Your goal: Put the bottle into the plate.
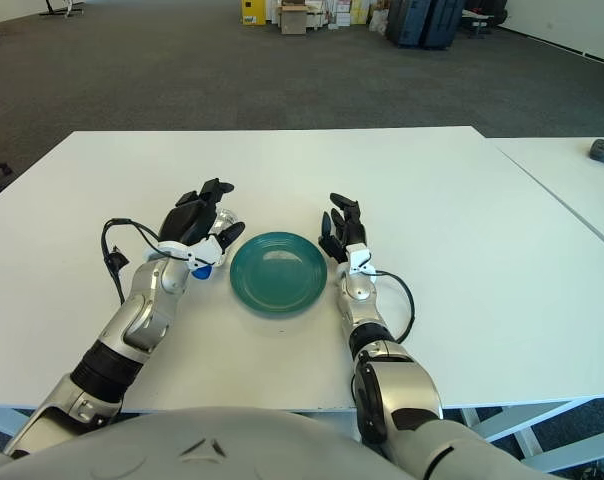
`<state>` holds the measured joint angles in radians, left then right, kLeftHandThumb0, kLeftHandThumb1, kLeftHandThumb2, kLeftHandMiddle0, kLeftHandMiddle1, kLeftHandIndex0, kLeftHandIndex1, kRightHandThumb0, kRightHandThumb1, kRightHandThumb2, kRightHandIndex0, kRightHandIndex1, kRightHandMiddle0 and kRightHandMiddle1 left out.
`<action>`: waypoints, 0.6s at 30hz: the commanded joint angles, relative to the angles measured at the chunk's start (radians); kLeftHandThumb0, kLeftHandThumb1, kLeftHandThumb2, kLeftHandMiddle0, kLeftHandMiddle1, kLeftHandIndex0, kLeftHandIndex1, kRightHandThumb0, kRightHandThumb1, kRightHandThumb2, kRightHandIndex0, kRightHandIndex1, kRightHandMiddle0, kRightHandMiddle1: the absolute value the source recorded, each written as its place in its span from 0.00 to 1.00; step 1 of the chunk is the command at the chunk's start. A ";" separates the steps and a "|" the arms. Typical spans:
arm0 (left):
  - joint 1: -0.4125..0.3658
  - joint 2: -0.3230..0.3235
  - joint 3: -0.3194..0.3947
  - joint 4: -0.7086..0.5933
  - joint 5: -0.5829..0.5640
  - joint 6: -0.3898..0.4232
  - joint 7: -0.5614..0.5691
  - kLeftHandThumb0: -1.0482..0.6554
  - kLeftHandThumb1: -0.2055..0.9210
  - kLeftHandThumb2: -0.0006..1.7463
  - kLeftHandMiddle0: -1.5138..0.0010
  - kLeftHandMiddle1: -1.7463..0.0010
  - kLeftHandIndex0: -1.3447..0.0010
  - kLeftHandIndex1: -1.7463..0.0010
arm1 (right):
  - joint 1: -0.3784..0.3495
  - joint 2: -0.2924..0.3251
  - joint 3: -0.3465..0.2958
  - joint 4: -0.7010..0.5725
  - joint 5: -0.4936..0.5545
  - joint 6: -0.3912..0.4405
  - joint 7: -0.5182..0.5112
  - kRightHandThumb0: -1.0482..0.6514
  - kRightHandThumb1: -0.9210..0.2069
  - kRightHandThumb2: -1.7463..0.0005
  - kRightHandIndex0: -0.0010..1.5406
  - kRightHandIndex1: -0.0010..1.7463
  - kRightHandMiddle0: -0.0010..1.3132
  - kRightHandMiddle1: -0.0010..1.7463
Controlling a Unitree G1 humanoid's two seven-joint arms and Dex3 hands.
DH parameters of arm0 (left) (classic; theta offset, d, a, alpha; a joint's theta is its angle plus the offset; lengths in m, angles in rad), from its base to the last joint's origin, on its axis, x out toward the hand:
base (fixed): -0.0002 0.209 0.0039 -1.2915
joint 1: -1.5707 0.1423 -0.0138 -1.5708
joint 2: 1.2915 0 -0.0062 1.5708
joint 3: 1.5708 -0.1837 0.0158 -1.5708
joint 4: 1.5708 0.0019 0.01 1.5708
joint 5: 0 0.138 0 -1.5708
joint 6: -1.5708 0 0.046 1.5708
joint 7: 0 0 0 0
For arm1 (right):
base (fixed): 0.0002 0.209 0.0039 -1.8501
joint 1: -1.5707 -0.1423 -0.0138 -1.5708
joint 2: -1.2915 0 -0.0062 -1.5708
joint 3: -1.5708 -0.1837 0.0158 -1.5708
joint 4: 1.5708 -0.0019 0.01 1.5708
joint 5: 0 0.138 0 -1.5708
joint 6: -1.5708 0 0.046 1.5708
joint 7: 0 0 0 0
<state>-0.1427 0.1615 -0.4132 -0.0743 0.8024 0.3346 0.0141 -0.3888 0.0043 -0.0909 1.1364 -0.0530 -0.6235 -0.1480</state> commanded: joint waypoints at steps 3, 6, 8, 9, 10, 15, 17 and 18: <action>0.006 0.006 -0.003 -0.009 0.020 0.013 0.000 0.00 1.00 0.47 0.85 0.43 1.00 0.41 | 0.095 0.030 0.006 0.065 -0.002 0.066 -0.003 0.20 0.00 0.57 0.23 0.01 0.00 0.51; 0.004 0.005 -0.005 -0.004 0.024 0.017 0.004 0.00 1.00 0.47 0.85 0.43 1.00 0.41 | 0.095 0.030 0.006 0.066 -0.001 0.067 -0.001 0.20 0.00 0.57 0.23 0.01 0.00 0.52; 0.000 0.001 -0.007 0.005 0.030 0.023 0.009 0.00 1.00 0.47 0.85 0.43 1.00 0.41 | 0.095 0.029 0.006 0.067 0.000 0.067 0.001 0.20 0.00 0.57 0.23 0.01 0.00 0.52; -0.001 0.000 -0.007 0.007 0.033 0.026 0.010 0.00 1.00 0.47 0.86 0.43 1.00 0.41 | 0.096 0.030 0.006 0.066 0.000 0.067 0.001 0.21 0.00 0.57 0.23 0.01 0.00 0.51; -0.004 -0.003 -0.008 0.014 0.037 0.030 0.012 0.00 1.00 0.47 0.86 0.43 1.00 0.41 | 0.096 0.030 0.005 0.066 0.001 0.066 0.002 0.21 0.00 0.57 0.23 0.01 0.00 0.51; -0.058 -0.025 0.000 0.150 0.042 0.036 0.069 0.00 1.00 0.47 0.86 0.40 1.00 0.39 | 0.099 0.028 0.002 0.067 0.006 0.064 0.016 0.21 0.00 0.58 0.23 0.01 0.00 0.50; -0.086 -0.033 0.008 0.228 0.037 0.034 0.107 0.00 1.00 0.46 0.86 0.36 1.00 0.38 | 0.101 0.026 0.001 0.067 0.008 0.062 0.021 0.22 0.00 0.58 0.23 0.01 0.00 0.50; -0.097 -0.036 0.012 0.260 0.036 0.035 0.123 0.00 1.00 0.45 0.86 0.36 1.00 0.39 | 0.102 0.025 0.001 0.067 0.008 0.061 0.023 0.22 0.00 0.58 0.22 0.01 0.00 0.49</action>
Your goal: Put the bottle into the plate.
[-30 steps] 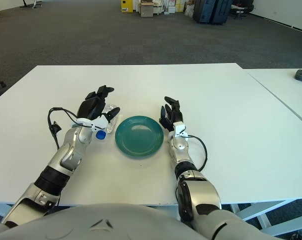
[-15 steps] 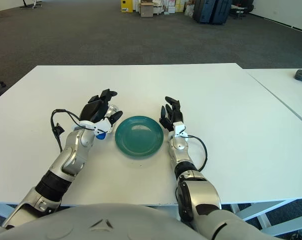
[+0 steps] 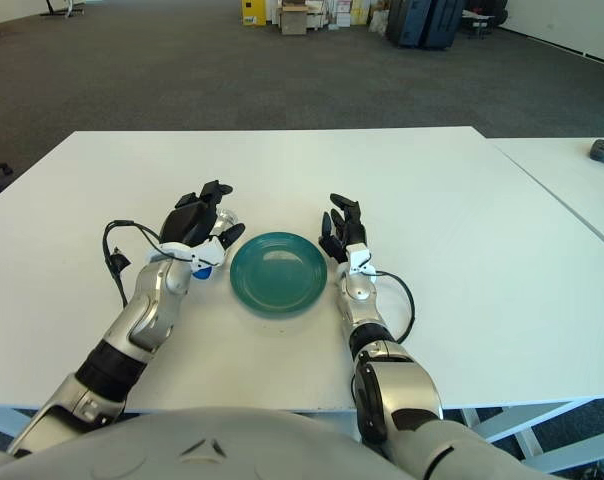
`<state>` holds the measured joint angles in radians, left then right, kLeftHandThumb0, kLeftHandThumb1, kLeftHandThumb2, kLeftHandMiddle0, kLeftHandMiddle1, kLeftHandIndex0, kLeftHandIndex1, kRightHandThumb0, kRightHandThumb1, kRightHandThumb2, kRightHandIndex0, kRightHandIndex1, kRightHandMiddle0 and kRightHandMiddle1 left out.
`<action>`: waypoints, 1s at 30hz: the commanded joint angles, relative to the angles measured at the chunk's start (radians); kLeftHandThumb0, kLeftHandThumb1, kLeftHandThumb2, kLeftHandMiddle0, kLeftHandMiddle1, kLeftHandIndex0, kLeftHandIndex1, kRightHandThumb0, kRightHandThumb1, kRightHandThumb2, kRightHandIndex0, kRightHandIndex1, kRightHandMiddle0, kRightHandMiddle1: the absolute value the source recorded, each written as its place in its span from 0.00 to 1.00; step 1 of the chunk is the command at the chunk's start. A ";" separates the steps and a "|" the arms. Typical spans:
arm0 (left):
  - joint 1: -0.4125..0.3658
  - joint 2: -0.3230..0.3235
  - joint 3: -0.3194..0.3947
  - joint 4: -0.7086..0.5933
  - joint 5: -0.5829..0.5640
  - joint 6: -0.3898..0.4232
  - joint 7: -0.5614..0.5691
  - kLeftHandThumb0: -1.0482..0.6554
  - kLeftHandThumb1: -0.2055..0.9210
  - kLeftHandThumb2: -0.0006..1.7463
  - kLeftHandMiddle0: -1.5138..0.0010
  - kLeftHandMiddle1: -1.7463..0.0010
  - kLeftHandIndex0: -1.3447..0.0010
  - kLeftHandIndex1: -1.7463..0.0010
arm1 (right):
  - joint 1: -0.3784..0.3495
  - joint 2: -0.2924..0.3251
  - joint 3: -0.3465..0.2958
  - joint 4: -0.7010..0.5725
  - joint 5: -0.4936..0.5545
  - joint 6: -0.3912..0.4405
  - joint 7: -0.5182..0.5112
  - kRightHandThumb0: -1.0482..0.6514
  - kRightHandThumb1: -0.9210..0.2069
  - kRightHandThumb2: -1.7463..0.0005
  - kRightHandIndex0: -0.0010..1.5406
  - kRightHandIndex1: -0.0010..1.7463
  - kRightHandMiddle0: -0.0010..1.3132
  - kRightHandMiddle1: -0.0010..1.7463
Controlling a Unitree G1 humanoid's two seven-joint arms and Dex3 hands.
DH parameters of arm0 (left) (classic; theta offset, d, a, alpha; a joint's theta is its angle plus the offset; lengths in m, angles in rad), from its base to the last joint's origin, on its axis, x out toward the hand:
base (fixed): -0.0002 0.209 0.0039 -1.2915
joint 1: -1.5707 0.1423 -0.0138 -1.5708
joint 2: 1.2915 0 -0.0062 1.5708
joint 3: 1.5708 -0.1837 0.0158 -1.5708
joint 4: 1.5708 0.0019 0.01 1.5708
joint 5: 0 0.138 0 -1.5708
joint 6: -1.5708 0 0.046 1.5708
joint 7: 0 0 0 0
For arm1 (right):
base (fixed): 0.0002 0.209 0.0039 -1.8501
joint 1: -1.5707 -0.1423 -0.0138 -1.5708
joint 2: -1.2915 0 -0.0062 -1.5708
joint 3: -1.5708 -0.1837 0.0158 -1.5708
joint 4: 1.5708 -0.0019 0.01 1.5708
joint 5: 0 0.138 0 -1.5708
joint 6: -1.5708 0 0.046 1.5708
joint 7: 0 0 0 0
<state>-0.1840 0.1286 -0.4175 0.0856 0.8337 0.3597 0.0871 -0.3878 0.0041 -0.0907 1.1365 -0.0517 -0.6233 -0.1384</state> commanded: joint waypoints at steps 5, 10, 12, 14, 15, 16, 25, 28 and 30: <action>-0.074 -0.013 0.019 0.150 0.012 0.035 0.092 0.00 1.00 0.45 0.88 0.38 1.00 0.39 | 0.108 0.022 -0.002 0.067 0.009 0.054 0.024 0.21 0.00 0.59 0.22 0.01 0.00 0.50; -0.087 -0.015 0.017 0.179 0.015 0.052 0.126 0.00 1.00 0.44 0.88 0.39 1.00 0.41 | 0.112 0.019 -0.004 0.067 0.009 0.045 0.028 0.20 0.00 0.59 0.23 0.01 0.00 0.51; -0.092 -0.013 0.015 0.188 0.013 0.054 0.136 0.00 1.00 0.44 0.89 0.40 1.00 0.42 | 0.113 0.018 -0.005 0.067 0.009 0.043 0.030 0.20 0.00 0.59 0.23 0.01 0.00 0.51; -0.097 -0.011 0.013 0.200 0.012 0.055 0.144 0.00 1.00 0.44 0.89 0.42 1.00 0.43 | 0.114 0.016 -0.005 0.067 0.009 0.041 0.032 0.20 0.00 0.60 0.23 0.01 0.00 0.52; -0.101 -0.010 0.013 0.211 0.010 0.052 0.150 0.00 1.00 0.44 0.89 0.43 1.00 0.44 | 0.115 0.015 -0.006 0.067 0.009 0.039 0.032 0.20 0.00 0.60 0.23 0.01 0.00 0.52; -0.104 -0.009 0.013 0.219 0.008 0.050 0.154 0.00 1.00 0.44 0.89 0.45 1.00 0.45 | 0.115 0.014 -0.006 0.068 0.009 0.038 0.032 0.20 0.00 0.60 0.23 0.01 0.00 0.52; -0.194 0.004 0.033 0.517 -0.062 -0.102 0.287 0.00 1.00 0.43 0.86 0.50 1.00 0.45 | 0.120 0.009 -0.010 0.068 0.010 0.010 0.037 0.20 0.00 0.61 0.25 0.01 0.00 0.55; -0.211 -0.002 0.031 0.556 -0.070 -0.117 0.308 0.00 1.00 0.43 0.86 0.51 1.00 0.46 | 0.120 0.007 -0.012 0.069 0.011 0.003 0.040 0.20 0.00 0.61 0.24 0.01 0.00 0.55; -0.218 -0.005 0.030 0.571 -0.074 -0.122 0.317 0.00 1.00 0.43 0.86 0.51 1.00 0.46 | 0.120 0.006 -0.013 0.069 0.011 0.001 0.041 0.19 0.00 0.61 0.24 0.01 0.00 0.55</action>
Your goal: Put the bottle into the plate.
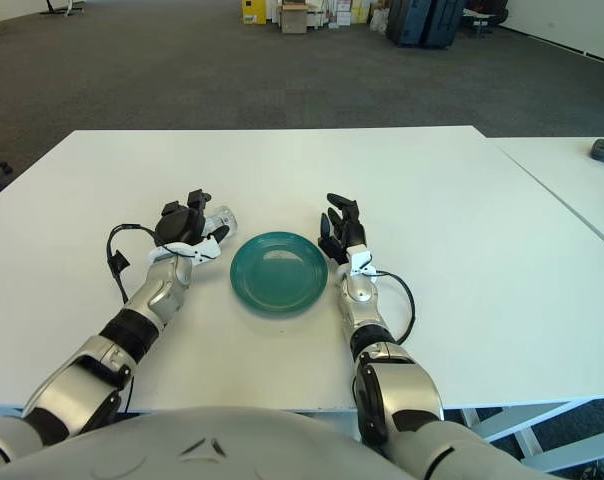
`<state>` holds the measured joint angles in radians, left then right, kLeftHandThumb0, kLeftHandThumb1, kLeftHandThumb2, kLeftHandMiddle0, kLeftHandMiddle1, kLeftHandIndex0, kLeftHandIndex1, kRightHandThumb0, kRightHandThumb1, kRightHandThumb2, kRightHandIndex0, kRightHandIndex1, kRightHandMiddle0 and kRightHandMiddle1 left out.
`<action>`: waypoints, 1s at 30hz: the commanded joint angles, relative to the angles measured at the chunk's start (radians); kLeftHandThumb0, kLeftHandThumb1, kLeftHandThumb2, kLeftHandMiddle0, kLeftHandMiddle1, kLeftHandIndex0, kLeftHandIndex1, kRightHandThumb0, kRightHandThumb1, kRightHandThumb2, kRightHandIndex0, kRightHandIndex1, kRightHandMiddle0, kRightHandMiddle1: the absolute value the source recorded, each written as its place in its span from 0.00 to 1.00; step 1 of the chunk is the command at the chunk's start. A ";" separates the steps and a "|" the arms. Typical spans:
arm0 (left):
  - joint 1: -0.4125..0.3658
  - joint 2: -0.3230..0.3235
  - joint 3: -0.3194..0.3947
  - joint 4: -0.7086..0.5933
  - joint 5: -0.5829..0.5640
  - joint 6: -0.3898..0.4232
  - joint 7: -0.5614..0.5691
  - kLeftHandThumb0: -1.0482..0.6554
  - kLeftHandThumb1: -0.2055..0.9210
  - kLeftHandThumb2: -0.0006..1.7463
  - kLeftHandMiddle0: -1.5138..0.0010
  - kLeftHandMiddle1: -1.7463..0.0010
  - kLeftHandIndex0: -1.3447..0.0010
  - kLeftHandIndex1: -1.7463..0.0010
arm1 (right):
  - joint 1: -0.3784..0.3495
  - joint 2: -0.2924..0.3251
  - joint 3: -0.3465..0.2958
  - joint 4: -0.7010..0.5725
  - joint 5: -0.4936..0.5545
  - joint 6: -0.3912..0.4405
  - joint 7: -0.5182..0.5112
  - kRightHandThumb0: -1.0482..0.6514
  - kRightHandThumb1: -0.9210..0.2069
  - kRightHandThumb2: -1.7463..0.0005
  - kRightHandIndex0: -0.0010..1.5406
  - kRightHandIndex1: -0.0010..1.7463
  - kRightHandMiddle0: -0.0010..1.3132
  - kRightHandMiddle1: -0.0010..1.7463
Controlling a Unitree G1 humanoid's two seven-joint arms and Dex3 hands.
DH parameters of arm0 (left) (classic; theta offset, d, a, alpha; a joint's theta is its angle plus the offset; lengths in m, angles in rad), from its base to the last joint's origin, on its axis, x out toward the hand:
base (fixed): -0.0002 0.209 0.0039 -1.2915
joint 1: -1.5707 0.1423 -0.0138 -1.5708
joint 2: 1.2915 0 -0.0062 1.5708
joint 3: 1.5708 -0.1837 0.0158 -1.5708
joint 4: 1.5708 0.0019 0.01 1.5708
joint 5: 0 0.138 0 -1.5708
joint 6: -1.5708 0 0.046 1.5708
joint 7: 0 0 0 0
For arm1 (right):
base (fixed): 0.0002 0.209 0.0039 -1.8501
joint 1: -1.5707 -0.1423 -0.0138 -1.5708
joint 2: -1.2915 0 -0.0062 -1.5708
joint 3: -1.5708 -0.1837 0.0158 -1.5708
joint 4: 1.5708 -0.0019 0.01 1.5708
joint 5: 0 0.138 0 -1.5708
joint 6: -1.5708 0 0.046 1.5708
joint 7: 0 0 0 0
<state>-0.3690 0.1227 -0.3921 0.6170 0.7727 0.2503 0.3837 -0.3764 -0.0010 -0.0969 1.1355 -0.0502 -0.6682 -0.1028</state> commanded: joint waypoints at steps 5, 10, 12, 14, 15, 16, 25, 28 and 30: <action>-0.048 -0.004 -0.003 0.076 -0.025 -0.019 0.034 0.00 1.00 0.43 0.86 0.50 1.00 0.46 | 0.108 0.011 -0.011 0.071 0.011 0.043 0.010 0.19 0.00 0.61 0.24 0.01 0.00 0.55; -0.056 -0.006 -0.018 0.106 -0.024 -0.024 0.037 0.00 1.00 0.44 0.86 0.44 1.00 0.45 | 0.107 0.011 -0.017 0.071 0.014 0.044 0.018 0.18 0.00 0.61 0.24 0.01 0.00 0.55; -0.057 -0.003 -0.026 0.115 -0.021 -0.028 0.034 0.00 1.00 0.44 0.86 0.44 1.00 0.45 | 0.106 0.011 -0.019 0.070 0.013 0.045 0.020 0.18 0.00 0.61 0.24 0.01 0.00 0.55; -0.058 0.001 -0.034 0.122 -0.018 -0.034 0.031 0.00 1.00 0.45 0.86 0.42 1.00 0.44 | 0.106 0.010 -0.019 0.069 0.013 0.045 0.021 0.18 0.00 0.61 0.24 0.01 0.00 0.55; -0.058 0.003 -0.038 0.124 -0.018 -0.037 0.031 0.00 1.00 0.45 0.86 0.42 1.00 0.43 | 0.106 0.010 -0.019 0.068 0.012 0.045 0.021 0.18 0.00 0.61 0.24 0.01 0.00 0.55; -0.057 0.007 -0.043 0.127 -0.017 -0.041 0.029 0.00 1.00 0.45 0.86 0.41 1.00 0.43 | 0.106 0.010 -0.019 0.067 0.012 0.045 0.022 0.18 0.00 0.61 0.24 0.01 0.00 0.55; -0.067 0.061 -0.093 0.157 0.007 -0.085 -0.008 0.00 1.00 0.46 0.88 0.41 1.00 0.44 | 0.103 0.012 -0.020 0.063 0.010 0.049 0.015 0.19 0.00 0.61 0.23 0.01 0.00 0.54; -0.076 0.086 -0.106 0.168 0.014 -0.113 -0.021 0.00 1.00 0.46 0.87 0.44 1.00 0.41 | 0.103 0.012 -0.020 0.063 0.010 0.050 0.013 0.19 0.00 0.61 0.23 0.01 0.00 0.54; -0.083 0.100 -0.113 0.180 0.017 -0.139 -0.019 0.00 1.00 0.45 0.87 0.44 1.00 0.38 | 0.102 0.013 -0.020 0.062 0.010 0.051 0.013 0.19 0.00 0.61 0.23 0.01 0.00 0.54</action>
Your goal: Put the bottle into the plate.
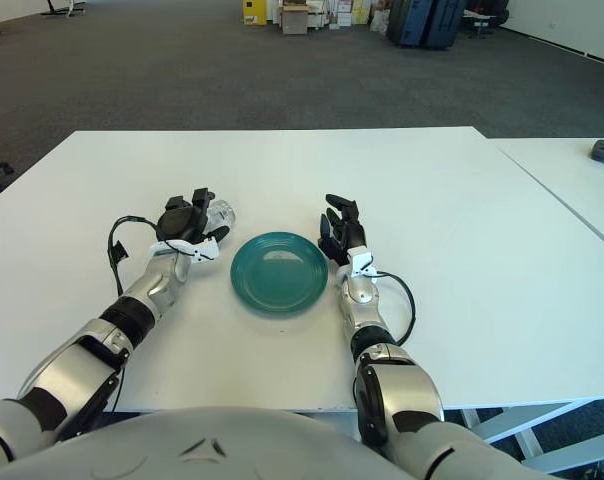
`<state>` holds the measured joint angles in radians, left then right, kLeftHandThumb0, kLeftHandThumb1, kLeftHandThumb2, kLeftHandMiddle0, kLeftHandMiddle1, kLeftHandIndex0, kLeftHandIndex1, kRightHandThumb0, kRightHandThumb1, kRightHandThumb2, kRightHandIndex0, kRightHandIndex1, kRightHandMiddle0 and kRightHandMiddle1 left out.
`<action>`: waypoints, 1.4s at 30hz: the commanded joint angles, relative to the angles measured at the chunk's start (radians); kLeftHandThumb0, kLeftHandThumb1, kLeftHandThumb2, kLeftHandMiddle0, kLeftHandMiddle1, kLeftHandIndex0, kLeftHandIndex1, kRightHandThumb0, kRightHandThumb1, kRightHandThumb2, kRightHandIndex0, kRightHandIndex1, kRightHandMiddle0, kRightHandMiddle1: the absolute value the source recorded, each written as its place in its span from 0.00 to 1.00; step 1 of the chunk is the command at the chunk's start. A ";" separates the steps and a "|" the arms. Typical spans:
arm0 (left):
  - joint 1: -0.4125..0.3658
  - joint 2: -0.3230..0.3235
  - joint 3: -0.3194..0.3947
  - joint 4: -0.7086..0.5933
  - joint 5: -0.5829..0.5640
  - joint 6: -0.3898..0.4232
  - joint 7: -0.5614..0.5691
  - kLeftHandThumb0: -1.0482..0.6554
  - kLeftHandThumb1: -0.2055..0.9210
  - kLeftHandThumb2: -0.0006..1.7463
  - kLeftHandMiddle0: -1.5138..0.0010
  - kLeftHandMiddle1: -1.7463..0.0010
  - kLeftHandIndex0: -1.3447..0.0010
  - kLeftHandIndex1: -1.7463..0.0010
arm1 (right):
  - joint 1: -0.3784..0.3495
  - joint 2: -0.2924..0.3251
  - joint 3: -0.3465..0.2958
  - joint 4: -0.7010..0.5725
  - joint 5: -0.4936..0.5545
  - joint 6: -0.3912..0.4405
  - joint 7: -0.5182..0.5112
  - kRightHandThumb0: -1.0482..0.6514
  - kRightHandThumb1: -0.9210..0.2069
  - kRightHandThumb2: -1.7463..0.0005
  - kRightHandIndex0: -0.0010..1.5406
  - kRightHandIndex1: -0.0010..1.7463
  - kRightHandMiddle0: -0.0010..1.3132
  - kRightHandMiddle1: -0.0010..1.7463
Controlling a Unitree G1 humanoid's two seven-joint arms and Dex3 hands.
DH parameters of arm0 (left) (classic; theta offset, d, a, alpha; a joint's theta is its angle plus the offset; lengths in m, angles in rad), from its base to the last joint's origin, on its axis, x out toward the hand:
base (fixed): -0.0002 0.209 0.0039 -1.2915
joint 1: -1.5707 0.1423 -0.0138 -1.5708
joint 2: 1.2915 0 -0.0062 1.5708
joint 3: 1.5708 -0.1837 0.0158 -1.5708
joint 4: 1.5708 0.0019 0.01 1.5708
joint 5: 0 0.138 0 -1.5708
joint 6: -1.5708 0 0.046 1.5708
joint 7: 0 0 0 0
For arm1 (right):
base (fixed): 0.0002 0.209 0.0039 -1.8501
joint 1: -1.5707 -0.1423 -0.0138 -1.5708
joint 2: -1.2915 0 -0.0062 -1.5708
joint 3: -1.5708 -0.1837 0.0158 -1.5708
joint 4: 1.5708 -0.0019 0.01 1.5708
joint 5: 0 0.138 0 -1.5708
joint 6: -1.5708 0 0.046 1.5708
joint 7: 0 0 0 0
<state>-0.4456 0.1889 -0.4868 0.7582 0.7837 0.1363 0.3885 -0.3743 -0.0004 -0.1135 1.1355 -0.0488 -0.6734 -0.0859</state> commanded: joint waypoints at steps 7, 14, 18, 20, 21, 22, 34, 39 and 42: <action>-0.044 0.082 -0.055 0.117 0.036 -0.140 0.038 0.04 1.00 0.34 0.81 0.07 1.00 0.12 | 0.094 0.017 -0.006 0.059 0.013 0.074 -0.002 0.20 0.00 0.60 0.23 0.00 0.00 0.54; -0.074 0.100 -0.092 0.194 0.072 -0.185 0.104 0.12 1.00 0.21 0.66 0.01 0.93 0.01 | 0.094 0.019 -0.010 0.052 0.018 0.095 0.002 0.22 0.00 0.58 0.23 0.00 0.00 0.52; -0.083 0.114 -0.109 0.211 0.084 -0.185 0.095 0.15 1.00 0.18 0.61 0.00 0.86 0.00 | 0.095 0.019 -0.009 0.044 0.016 0.092 0.001 0.22 0.00 0.57 0.22 0.00 0.00 0.51; -0.086 0.131 -0.127 0.179 0.099 -0.151 0.018 0.17 1.00 0.17 0.58 0.00 0.82 0.00 | 0.094 0.018 -0.016 0.042 0.024 0.107 0.005 0.21 0.00 0.56 0.23 0.00 0.00 0.51; -0.087 0.136 -0.135 0.167 0.104 -0.137 -0.012 0.18 1.00 0.17 0.57 0.00 0.80 0.00 | 0.094 0.018 -0.018 0.041 0.027 0.110 0.006 0.21 0.00 0.56 0.23 0.00 0.00 0.51; -0.087 0.140 -0.139 0.158 0.108 -0.127 -0.031 0.18 0.99 0.17 0.56 0.00 0.80 0.00 | 0.095 0.017 -0.019 0.040 0.028 0.112 0.006 0.21 0.00 0.55 0.23 0.00 0.00 0.51; -0.086 0.201 -0.193 0.032 0.166 -0.068 -0.196 0.34 0.53 0.69 0.41 0.00 0.58 0.00 | 0.095 0.020 -0.030 0.041 0.055 0.117 0.029 0.20 0.00 0.51 0.25 0.01 0.00 0.54; -0.073 0.220 -0.192 -0.020 0.175 -0.065 -0.210 0.34 0.48 0.74 0.36 0.00 0.55 0.00 | 0.091 0.018 -0.041 0.052 0.067 0.118 0.053 0.17 0.00 0.49 0.26 0.02 0.00 0.55; -0.066 0.230 -0.184 -0.043 0.170 -0.078 -0.204 0.33 0.46 0.75 0.33 0.00 0.54 0.00 | 0.090 0.019 -0.048 0.054 0.074 0.116 0.068 0.16 0.00 0.48 0.27 0.02 0.00 0.55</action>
<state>-0.5268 0.3947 -0.6698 0.7380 0.9436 0.0650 0.1930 -0.3728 0.0066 -0.1472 1.1143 0.0022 -0.6285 -0.0305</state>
